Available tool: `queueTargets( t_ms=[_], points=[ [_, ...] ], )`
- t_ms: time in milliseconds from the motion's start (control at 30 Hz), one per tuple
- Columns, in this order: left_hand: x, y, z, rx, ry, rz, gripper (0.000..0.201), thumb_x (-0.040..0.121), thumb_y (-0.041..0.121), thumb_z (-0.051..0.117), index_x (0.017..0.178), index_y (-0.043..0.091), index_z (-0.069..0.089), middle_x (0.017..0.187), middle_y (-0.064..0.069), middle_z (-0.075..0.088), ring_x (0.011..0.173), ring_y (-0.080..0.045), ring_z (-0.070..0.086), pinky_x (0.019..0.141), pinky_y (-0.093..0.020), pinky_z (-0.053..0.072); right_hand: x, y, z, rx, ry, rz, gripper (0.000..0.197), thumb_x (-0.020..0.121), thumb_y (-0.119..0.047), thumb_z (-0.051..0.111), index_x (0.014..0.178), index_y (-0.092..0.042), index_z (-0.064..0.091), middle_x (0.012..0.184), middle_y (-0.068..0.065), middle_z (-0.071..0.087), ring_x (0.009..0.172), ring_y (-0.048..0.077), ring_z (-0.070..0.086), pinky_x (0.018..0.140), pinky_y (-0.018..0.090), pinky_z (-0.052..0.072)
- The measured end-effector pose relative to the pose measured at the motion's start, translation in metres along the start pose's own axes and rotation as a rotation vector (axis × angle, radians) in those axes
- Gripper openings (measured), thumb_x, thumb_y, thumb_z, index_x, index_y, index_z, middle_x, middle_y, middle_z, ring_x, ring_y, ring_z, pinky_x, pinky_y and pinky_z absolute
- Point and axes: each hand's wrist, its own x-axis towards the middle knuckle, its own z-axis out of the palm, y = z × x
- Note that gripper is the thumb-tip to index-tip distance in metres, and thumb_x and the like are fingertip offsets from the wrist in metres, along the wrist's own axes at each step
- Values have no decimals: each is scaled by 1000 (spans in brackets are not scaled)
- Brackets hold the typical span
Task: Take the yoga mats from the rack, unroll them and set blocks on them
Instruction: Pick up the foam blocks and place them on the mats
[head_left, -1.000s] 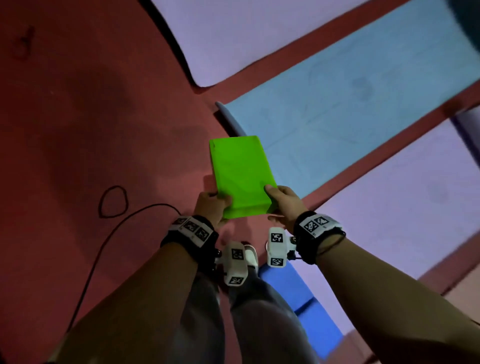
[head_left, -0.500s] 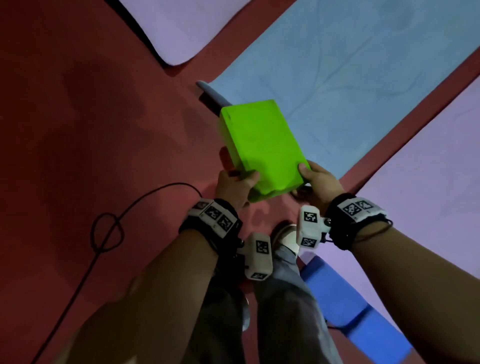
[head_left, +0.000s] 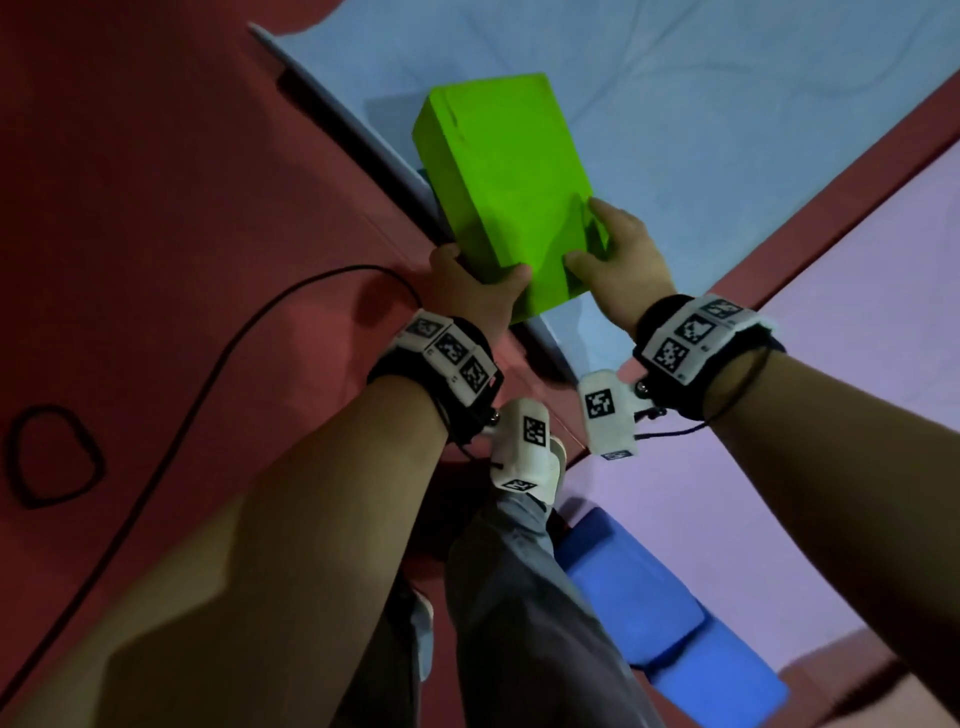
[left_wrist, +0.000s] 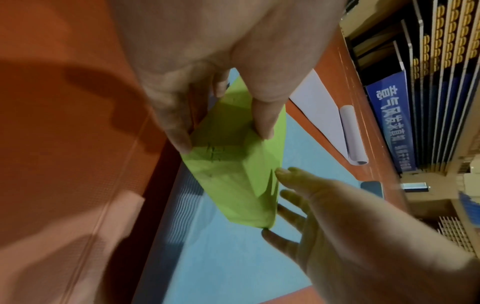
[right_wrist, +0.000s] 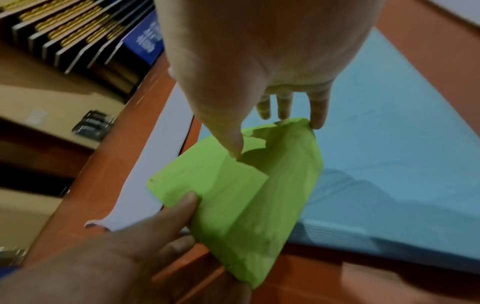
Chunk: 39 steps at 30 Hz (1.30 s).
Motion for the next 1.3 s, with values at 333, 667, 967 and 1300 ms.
queueTargets(
  t_ms=[333, 667, 967, 1300],
  points=[
    [14, -79, -27, -290, 81, -150, 65, 64, 7, 85, 119, 13, 51, 110, -8, 67, 99, -19, 69, 86, -46, 58, -5, -5, 68, -301, -434, -203, 73, 90, -16, 66, 153, -13, 30, 152, 15, 35, 140, 28, 35, 111, 29, 26],
    [34, -146, -58, -258, 71, -378, 91, 52, 30, 79, 131, 16, 37, 126, -8, 60, 113, -27, 63, 95, -50, 54, -24, -5, 136, -550, -402, -273, 73, 85, -25, 60, 148, -46, 30, 156, 1, 19, 124, 35, 34, 97, 44, 47],
    [61, -169, -77, -23, 66, -395, 44, 50, 39, 65, 90, 20, 57, 102, -8, 69, 95, -35, 68, 82, -52, 58, -42, -21, 168, -853, -316, -319, 63, 88, -33, 47, 146, -53, 30, 154, 2, 18, 119, 36, 37, 89, 42, 42],
    [38, -180, -138, -38, 130, -369, 50, 78, 18, 67, 126, 8, 56, 119, -18, 66, 109, -33, 63, 92, -38, 50, -55, -43, 185, -1117, -314, -228, 73, 85, -29, 58, 150, -37, 24, 150, 11, 18, 127, 34, 33, 97, 42, 38]
  ],
)
